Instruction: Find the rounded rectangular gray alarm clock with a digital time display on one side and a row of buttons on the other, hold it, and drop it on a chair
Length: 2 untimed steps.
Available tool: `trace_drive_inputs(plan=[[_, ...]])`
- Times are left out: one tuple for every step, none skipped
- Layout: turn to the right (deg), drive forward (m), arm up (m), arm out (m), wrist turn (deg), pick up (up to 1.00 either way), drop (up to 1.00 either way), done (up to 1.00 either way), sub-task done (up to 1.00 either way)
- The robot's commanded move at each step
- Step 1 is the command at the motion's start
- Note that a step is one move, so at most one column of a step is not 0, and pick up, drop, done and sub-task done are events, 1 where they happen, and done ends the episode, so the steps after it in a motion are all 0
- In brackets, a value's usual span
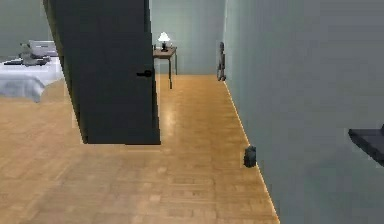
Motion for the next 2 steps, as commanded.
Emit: trace_drive_inputs(plan=[[-15.0, 0.00, 0.00, 0.00, 0.0, 0.00, 0.00, 0.00, 0.00], [0.0, 0.45, 0.00, 0.00, 0.0, 0.00, 0.00, 0.00, 0.00]])
